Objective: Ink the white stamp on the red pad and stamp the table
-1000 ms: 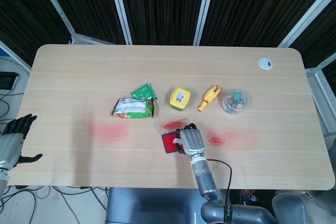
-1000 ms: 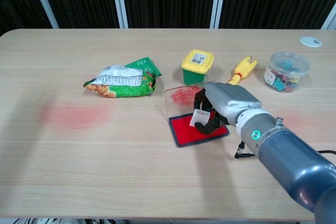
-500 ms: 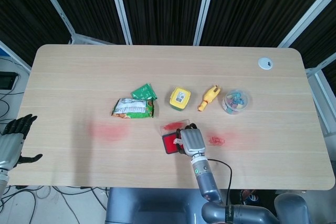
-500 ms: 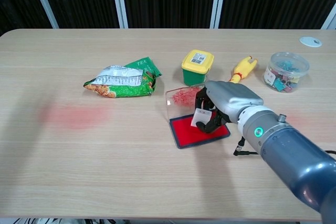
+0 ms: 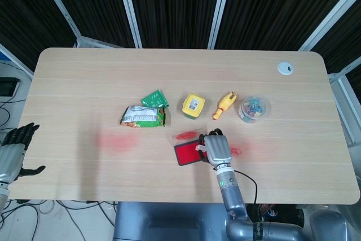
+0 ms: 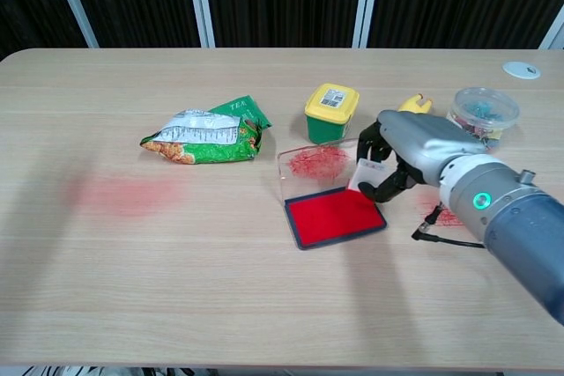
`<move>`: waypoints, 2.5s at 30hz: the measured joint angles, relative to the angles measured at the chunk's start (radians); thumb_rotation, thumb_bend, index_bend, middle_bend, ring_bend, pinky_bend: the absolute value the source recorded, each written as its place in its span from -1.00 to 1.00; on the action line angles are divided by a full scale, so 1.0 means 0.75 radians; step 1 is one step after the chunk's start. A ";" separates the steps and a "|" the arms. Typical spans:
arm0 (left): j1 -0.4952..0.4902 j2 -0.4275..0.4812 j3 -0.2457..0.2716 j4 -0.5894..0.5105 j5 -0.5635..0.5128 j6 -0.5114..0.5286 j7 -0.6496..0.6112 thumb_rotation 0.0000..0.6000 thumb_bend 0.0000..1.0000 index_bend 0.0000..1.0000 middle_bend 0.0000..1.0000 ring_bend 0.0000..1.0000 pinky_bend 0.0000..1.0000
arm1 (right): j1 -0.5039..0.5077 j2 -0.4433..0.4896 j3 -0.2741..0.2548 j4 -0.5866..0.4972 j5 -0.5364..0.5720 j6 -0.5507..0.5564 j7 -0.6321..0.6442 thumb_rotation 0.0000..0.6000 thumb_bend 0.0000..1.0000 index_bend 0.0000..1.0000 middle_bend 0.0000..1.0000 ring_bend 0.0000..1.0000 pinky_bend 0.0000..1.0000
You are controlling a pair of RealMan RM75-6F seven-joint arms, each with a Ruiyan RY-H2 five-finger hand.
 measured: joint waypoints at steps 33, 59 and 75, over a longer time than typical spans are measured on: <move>0.003 -0.010 -0.001 -0.003 -0.009 0.005 0.021 1.00 -1.00 -1.00 -1.00 -1.00 -1.00 | -0.105 0.135 -0.034 0.078 0.034 -0.032 0.148 1.00 -0.03 0.54 0.22 -0.38 -0.58; 0.001 -0.014 -0.003 -0.006 -0.023 0.002 0.039 1.00 -1.00 -1.00 -1.00 -1.00 -1.00 | -0.107 0.127 -0.022 0.136 0.079 -0.077 0.153 1.00 -0.15 0.42 0.10 -0.43 -0.59; 0.000 -0.014 -0.003 -0.005 -0.024 -0.001 0.039 1.00 -1.00 -1.00 -1.00 -1.00 -1.00 | -0.107 0.117 -0.025 0.160 0.094 -0.093 0.149 1.00 -0.19 0.33 0.03 -0.47 -0.59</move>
